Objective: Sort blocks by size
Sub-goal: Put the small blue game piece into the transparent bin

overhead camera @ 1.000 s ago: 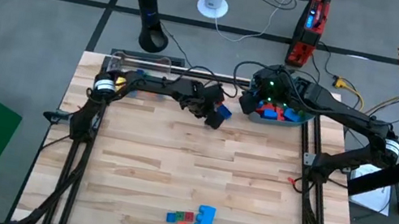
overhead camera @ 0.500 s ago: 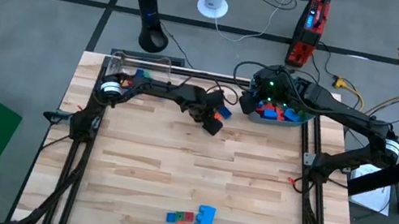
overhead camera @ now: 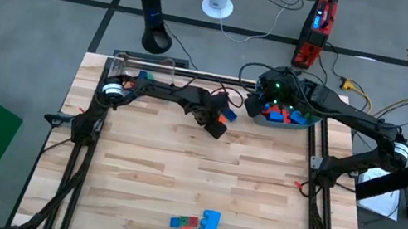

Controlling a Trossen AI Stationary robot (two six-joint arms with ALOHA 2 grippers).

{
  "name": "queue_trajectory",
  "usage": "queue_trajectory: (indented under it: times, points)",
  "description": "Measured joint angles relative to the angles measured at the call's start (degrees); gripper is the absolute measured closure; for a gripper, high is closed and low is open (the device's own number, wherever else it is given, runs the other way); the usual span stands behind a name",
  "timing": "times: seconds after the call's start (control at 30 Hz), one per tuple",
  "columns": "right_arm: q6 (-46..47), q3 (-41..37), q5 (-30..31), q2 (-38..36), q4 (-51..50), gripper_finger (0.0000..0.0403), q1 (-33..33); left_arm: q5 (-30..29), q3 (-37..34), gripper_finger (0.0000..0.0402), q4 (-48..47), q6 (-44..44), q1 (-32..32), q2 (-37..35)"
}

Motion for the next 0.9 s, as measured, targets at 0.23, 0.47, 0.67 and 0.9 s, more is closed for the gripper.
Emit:
queue_trajectory:
  times: [0.23,0.47,0.67,0.9]
  points:
    - [0.00,-0.09,0.00,0.00,-0.25,0.0184,0.00,3.13,-0.04,0.0378,-6.28,3.20,0.00,-3.83]
    - [-0.02,-0.39,0.00,0.00,-0.20,0.0184,0.00,3.15,-0.04,0.0398,-9.58,-0.76,0.63,-8.46]
    - [-0.05,-0.79,0.00,0.00,-0.14,0.0184,0.00,3.16,-0.04,0.0362,-8.96,6.76,2.78,-8.75]
    - [-0.46,-1.07,-0.52,0.00,-0.18,0.0184,0.00,8.11,-0.04,0.0259,-5.64,27.80,5.81,-7.48]
